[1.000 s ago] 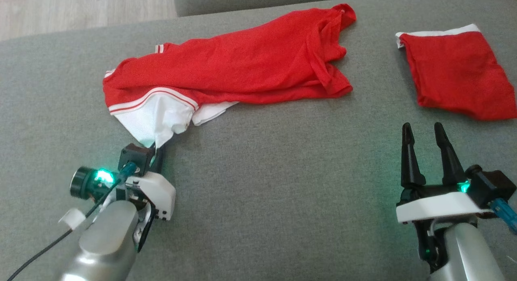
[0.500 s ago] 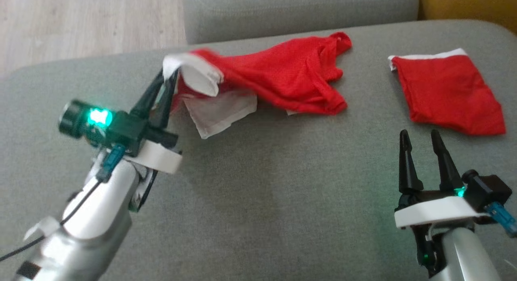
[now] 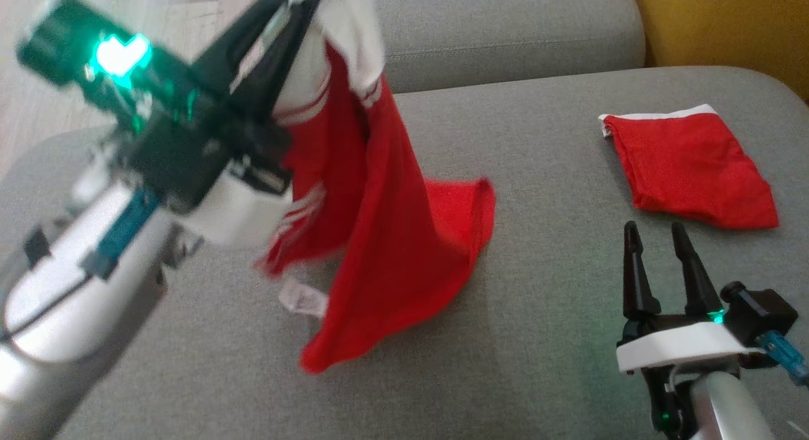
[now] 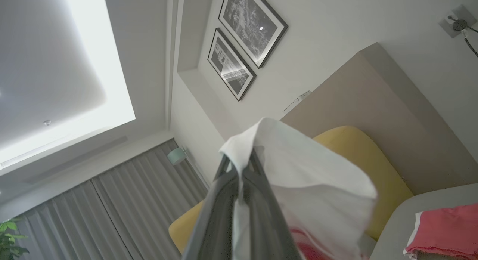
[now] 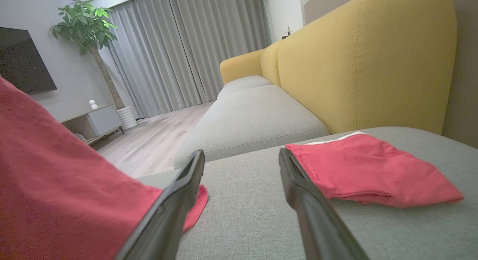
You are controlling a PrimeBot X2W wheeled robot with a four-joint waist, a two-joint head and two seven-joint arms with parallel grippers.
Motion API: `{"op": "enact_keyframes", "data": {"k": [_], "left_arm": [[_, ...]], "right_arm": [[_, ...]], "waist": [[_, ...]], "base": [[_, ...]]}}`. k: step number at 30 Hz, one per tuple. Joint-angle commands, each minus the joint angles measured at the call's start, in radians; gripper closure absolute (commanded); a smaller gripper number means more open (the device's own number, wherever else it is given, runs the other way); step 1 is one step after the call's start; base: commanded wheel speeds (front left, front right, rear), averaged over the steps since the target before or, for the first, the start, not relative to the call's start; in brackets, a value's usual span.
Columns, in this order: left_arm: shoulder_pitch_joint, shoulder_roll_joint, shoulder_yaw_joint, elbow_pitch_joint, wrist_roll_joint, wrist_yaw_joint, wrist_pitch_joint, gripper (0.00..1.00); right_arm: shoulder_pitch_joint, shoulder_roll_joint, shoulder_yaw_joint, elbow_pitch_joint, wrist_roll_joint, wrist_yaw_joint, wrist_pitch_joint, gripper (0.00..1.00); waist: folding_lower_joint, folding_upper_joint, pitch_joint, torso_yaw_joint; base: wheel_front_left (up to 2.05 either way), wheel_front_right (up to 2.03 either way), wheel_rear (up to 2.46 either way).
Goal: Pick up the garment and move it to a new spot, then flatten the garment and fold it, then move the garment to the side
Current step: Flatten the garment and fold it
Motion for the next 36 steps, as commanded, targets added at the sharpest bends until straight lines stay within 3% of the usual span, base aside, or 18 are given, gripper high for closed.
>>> {"op": "enact_keyframes", "data": {"k": [1,5,10,15,20,22,27,29,36], "left_arm": [[-0.097,0.041,0.047,-0.028,0.009,-0.015,0.027,1.00],[-0.211,0.049,0.022,-0.018,0.021,-0.087,0.103,1.00],[-0.325,0.073,0.015,0.072,0.014,-0.142,0.212,1.00],[-0.429,0.160,-0.024,0.314,0.012,-0.186,0.291,1.00],[-0.537,0.237,-0.125,0.586,0.012,-0.196,0.302,1.00],[-0.580,0.237,-0.136,0.686,0.016,-0.196,0.285,0.00],[-0.623,0.175,-0.124,0.854,0.015,-0.157,0.202,0.00],[-0.635,0.113,-0.121,0.934,0.010,-0.125,0.127,0.00],[-0.639,0.012,-0.106,1.063,-0.034,-0.118,-0.009,0.00]], "right_arm": [[-0.025,-0.004,0.030,-0.028,0.003,-0.001,-0.011,0.00],[-0.043,-0.004,0.051,-0.032,0.015,-0.001,-0.011,0.00],[-0.062,-0.004,0.072,-0.034,0.038,-0.001,-0.011,0.00],[-0.101,-0.004,0.108,-0.039,0.060,-0.001,-0.011,0.00],[-0.143,-0.004,0.142,-0.048,0.084,-0.001,-0.011,0.00],[-0.157,-0.004,0.159,-0.053,0.088,-0.001,-0.011,0.00],[-0.174,-0.004,0.179,-0.061,0.091,-0.001,-0.011,0.00],[-0.178,-0.004,0.188,-0.066,0.086,-0.001,-0.011,0.00],[-0.187,-0.004,0.174,-0.063,0.058,-0.001,-0.011,0.00]], "waist": [[0.0001,-0.0001,0.004,-0.001],[0.0001,-0.0001,0.033,-0.020],[0.0001,-0.0001,0.088,-0.057],[0.0001,-0.0001,0.168,-0.124],[0.0001,-0.0001,0.251,-0.199],[0.0001,-0.0001,0.284,-0.222],[0.0001,-0.0001,0.329,-0.245],[0.0001,-0.0001,0.348,-0.240],[0.0001,-0.0001,0.334,-0.193]], "base": [[0.00,0.00,0.00],[0.00,0.00,0.00],[0.00,0.00,0.00],[0.00,0.00,0.00],[0.00,0.00,0.00],[0.00,0.00,0.00],[0.00,0.00,0.00],[0.00,0.00,0.00],[0.00,0.00,0.00]]}}
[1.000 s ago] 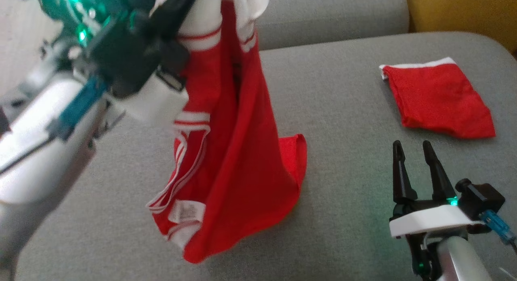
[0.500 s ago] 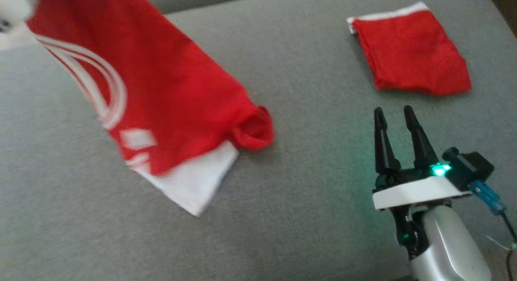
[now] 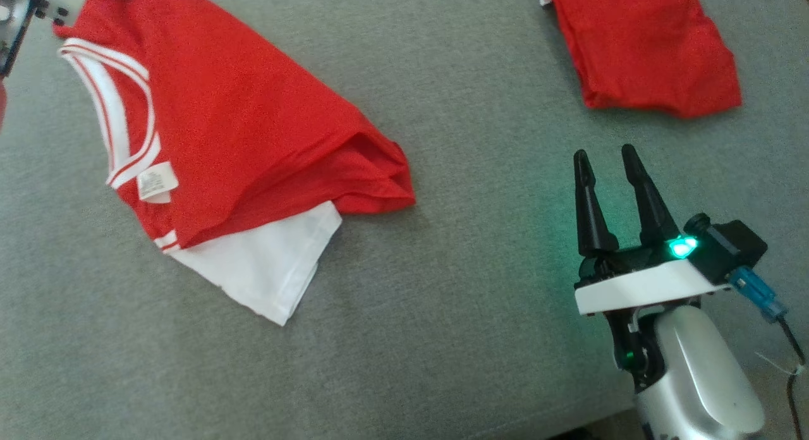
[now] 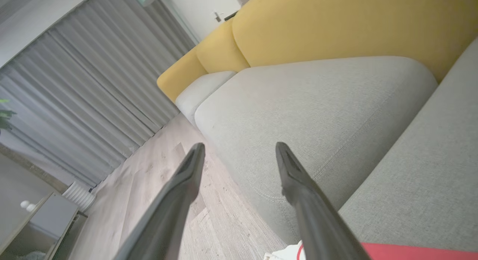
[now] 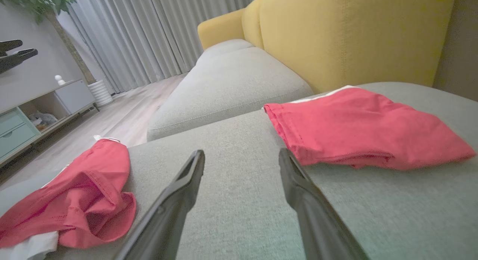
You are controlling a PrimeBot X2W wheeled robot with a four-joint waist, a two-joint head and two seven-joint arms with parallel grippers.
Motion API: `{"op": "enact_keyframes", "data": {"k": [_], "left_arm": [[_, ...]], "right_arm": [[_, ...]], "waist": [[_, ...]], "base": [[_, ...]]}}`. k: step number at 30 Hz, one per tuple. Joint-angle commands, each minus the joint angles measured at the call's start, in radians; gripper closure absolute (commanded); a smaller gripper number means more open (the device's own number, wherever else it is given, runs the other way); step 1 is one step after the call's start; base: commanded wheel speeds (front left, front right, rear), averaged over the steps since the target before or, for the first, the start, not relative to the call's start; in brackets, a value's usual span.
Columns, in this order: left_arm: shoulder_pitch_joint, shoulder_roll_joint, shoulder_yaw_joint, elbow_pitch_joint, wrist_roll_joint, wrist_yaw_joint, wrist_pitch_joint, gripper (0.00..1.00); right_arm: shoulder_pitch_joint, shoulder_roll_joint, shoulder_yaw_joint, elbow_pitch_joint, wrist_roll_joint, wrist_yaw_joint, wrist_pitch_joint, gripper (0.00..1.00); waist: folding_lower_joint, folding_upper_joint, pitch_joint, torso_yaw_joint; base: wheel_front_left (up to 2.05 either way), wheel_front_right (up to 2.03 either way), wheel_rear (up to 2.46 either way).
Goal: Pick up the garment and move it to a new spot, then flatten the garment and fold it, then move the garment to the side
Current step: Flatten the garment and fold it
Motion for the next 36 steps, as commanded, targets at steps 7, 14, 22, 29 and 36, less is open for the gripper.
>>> {"op": "enact_keyframes", "data": {"k": [7,14,22,29,36], "left_arm": [[-0.017,-0.007,0.079,0.039,-0.070,0.019,-0.133,0.00],[0.150,-0.049,0.127,-0.022,-0.153,0.051,-0.197,0.00],[0.495,-0.080,0.180,-0.258,-0.233,0.148,-0.210,0.00],[0.858,-0.114,0.217,-0.554,-0.255,0.296,-0.211,0.00],[1.022,-0.156,0.209,-0.691,-0.241,0.352,-0.211,0.00]], "right_arm": [[-0.010,-0.003,-0.014,-0.022,-0.038,-0.001,-0.011,0.00],[0.034,-0.003,-0.064,-0.018,-0.078,-0.001,-0.011,0.00],[0.099,-0.003,-0.120,-0.028,-0.120,-0.001,-0.011,0.00],[0.151,-0.003,-0.135,-0.043,-0.134,-0.001,-0.011,0.00],[0.161,-0.003,-0.138,-0.054,-0.157,-0.001,-0.011,0.00]], "waist": [[0.0001,0.0000,-0.089,0.080],[0.0001,0.0000,-0.189,0.172],[0.0001,0.0000,-0.280,0.277],[0.0001,0.0000,-0.308,0.356],[0.0001,0.0000,-0.286,0.434]], "base": [[0.00,0.00,0.00],[0.00,0.00,0.00],[0.00,0.00,0.00],[0.00,0.00,0.00],[0.00,0.00,0.00]]}}
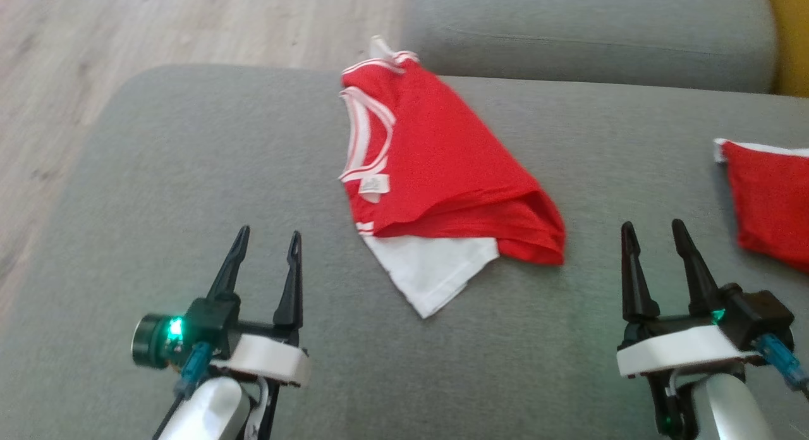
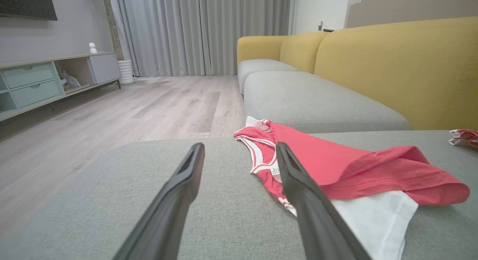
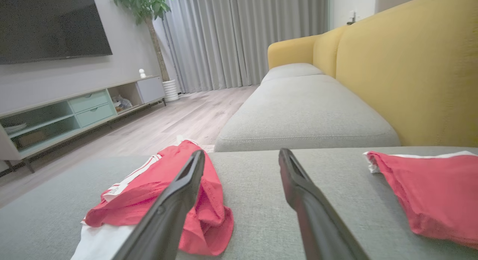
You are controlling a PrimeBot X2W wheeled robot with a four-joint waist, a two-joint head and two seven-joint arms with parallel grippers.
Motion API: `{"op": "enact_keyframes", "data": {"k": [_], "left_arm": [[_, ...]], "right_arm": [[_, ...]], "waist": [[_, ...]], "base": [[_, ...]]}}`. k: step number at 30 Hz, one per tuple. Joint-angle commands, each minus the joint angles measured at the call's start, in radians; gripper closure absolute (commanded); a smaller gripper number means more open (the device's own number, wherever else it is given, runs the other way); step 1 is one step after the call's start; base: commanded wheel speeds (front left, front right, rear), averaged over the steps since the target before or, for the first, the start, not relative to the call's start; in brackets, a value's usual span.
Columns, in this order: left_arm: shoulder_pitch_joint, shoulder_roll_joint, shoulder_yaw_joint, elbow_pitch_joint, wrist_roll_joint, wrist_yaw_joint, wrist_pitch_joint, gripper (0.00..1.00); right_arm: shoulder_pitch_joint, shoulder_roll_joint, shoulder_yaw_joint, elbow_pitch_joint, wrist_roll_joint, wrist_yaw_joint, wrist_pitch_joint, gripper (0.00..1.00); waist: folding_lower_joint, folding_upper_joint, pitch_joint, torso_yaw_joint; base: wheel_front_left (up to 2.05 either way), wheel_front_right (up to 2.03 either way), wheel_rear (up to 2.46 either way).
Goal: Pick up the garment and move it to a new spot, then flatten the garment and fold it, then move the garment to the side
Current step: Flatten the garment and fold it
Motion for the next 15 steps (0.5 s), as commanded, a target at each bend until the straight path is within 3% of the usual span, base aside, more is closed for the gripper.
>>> {"op": "enact_keyframes", "data": {"k": [1,6,9,15], "left_arm": [[-0.069,0.016,0.040,-0.039,0.010,0.004,-0.008,0.00],[-0.098,0.006,0.026,-0.058,0.031,0.003,-0.008,0.00],[-0.105,-0.010,0.025,-0.054,0.030,0.003,-0.008,0.00],[-0.107,-0.060,0.019,-0.034,0.027,-0.016,-0.008,0.00]], "right_arm": [[-0.031,-0.004,0.024,-0.038,-0.010,-0.001,-0.011,0.00],[-0.092,-0.004,0.078,-0.034,-0.053,-0.001,0.017,0.00],[-0.147,-0.007,0.178,-0.011,-0.087,-0.001,0.073,0.00],[-0.276,-0.079,0.407,0.109,-0.114,-0.001,0.167,0.00]], "waist": [[0.0001,-0.0001,0.016,0.032],[0.0001,-0.0001,0.051,0.094],[0.0001,-0.0001,0.076,0.124],[0.0001,-0.0001,0.124,0.182]], "base": [[0.00,0.00,0.00],[0.00,0.00,0.00],[0.00,0.00,0.00],[0.00,0.00,0.00]]}}
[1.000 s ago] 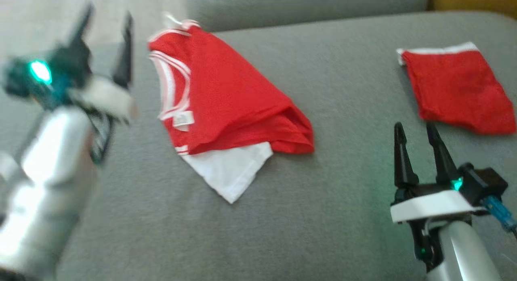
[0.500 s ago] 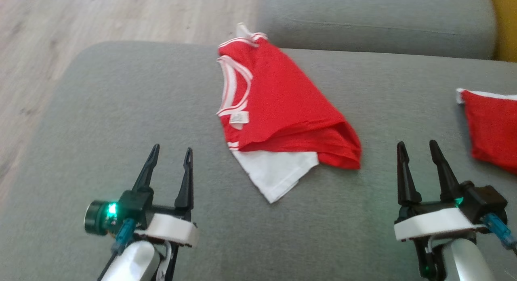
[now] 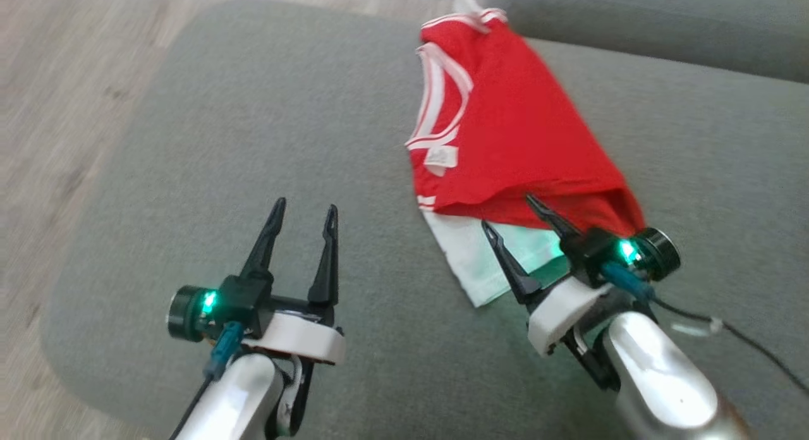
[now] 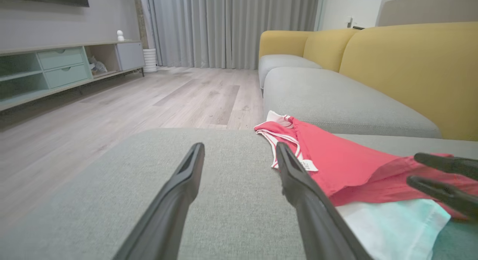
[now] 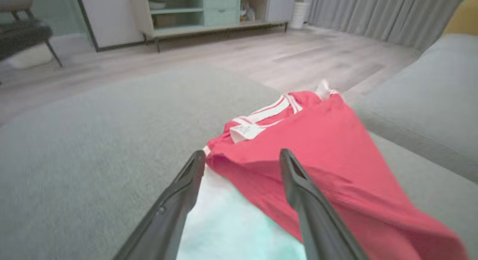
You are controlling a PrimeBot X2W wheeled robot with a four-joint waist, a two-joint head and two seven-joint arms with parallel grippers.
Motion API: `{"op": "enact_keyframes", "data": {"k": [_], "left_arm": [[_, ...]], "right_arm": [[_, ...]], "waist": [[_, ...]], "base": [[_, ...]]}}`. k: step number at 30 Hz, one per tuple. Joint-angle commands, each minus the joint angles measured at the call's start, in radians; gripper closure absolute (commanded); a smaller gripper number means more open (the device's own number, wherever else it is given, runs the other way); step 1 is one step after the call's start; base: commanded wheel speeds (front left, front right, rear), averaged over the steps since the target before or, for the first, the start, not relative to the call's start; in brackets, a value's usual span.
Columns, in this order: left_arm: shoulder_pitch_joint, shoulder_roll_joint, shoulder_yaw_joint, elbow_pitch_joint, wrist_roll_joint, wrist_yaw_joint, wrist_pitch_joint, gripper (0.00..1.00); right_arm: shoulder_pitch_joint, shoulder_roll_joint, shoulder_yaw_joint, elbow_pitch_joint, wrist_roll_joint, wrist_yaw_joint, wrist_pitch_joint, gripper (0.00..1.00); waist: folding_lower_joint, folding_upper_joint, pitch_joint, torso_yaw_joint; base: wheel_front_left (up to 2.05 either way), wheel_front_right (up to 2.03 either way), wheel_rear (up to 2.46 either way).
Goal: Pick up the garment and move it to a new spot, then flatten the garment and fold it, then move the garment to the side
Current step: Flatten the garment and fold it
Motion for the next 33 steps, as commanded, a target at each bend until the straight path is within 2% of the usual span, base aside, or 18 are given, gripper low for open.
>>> {"op": "enact_keyframes", "data": {"k": [1,5,10,21,22,23,33], "left_arm": [[-0.047,0.000,0.039,-0.018,0.003,-0.005,-0.008,0.00],[-0.058,-0.027,0.051,-0.012,0.014,-0.018,-0.008,0.00],[-0.060,-0.055,0.062,0.005,0.031,-0.038,-0.008,0.00],[-0.050,-0.095,0.103,0.026,0.069,-0.070,-0.008,0.00],[-0.049,-0.097,0.107,0.027,0.072,-0.072,-0.008,0.00],[-0.047,-0.099,0.111,0.029,0.076,-0.073,-0.008,0.00],[-0.031,-0.094,0.142,0.037,0.101,-0.087,-0.008,0.00]], "right_arm": [[-0.064,-0.022,0.055,0.009,0.014,-0.001,0.018,0.00],[-0.158,-0.072,0.119,0.108,0.019,-0.001,0.053,0.00],[-0.239,-0.115,0.156,0.209,-0.020,-0.001,0.039,0.00],[-0.319,-0.111,0.215,0.352,-0.059,-0.001,-0.005,0.00],[-0.322,-0.107,0.211,0.361,-0.054,-0.001,-0.010,0.53],[-0.324,-0.102,0.208,0.368,-0.050,-0.001,-0.017,1.00],[-0.344,-0.057,0.105,0.380,0.002,-0.001,-0.099,1.00]], "waist": [[-0.0002,-0.0001,0.034,0.038],[-0.0002,-0.0001,0.062,0.076],[-0.0002,-0.0001,0.084,0.115],[-0.0002,-0.0001,0.097,0.143],[-0.0002,-0.0001,0.095,0.142],[-0.0002,-0.0001,0.094,0.139],[-0.0002,-0.0001,0.071,0.079]], "base": [[0.00,0.00,0.00],[0.00,0.00,0.00],[0.00,0.00,0.00],[0.00,0.00,0.00],[0.00,0.00,0.00],[0.00,0.00,0.00],[0.00,0.00,0.00]]}}
